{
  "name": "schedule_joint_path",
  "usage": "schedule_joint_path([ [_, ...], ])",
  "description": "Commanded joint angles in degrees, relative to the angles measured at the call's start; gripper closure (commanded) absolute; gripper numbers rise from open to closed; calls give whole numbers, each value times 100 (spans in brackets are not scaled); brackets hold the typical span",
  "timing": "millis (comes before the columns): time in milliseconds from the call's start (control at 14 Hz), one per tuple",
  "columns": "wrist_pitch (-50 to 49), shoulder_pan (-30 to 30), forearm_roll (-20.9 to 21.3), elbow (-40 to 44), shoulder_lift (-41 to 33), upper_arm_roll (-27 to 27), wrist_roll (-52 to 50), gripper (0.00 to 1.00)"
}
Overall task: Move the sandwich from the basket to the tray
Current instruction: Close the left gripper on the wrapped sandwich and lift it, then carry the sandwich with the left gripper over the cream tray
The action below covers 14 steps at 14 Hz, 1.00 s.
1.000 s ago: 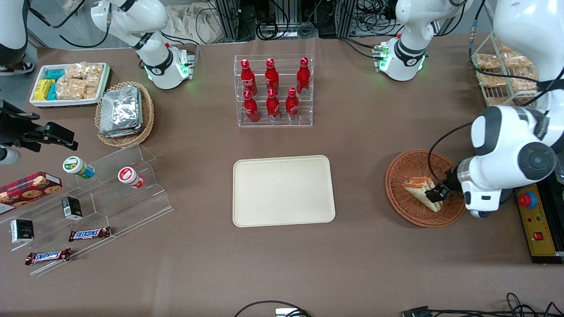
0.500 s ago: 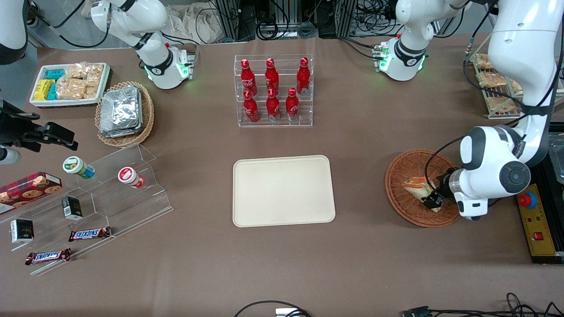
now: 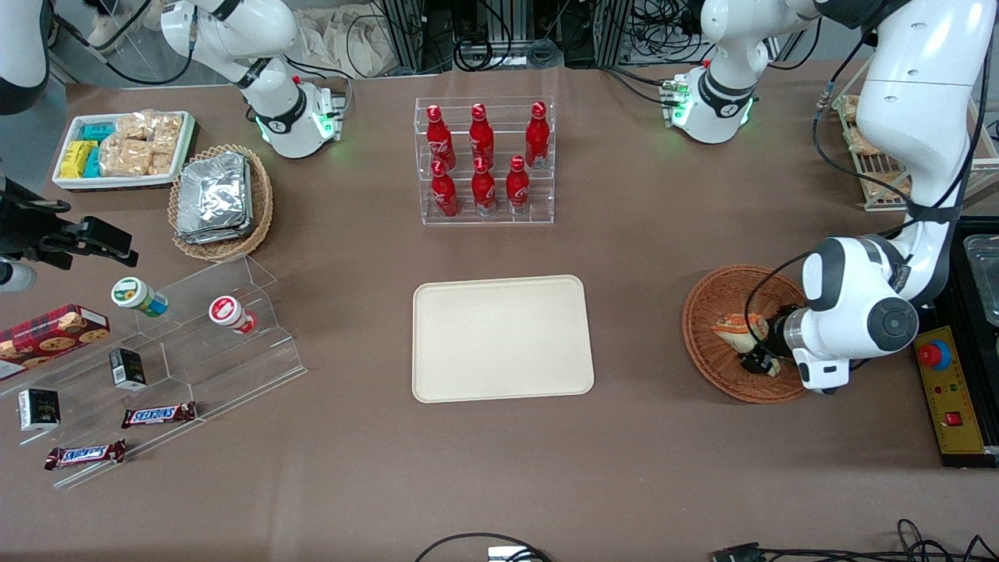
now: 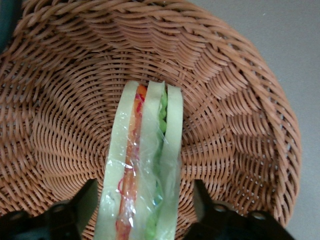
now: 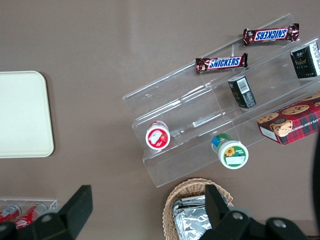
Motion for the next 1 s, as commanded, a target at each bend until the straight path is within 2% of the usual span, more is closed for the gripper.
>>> schedule_joint_path([
  [0,-241,-21,44,122,-176,-31,-125,100],
  [214,-541,-3,79,201,-510,-31,276,100],
  [500,-1146,-38,61,542,-1064,-83,1998,100],
  [643,-1715,-117,70,1165,-1021,-433,2981,100],
  [786,-2087,-432,61,1589,-925,-680,3215,100],
  [929,-2036,-1229,79,1686,-776,-690,2875,100],
])
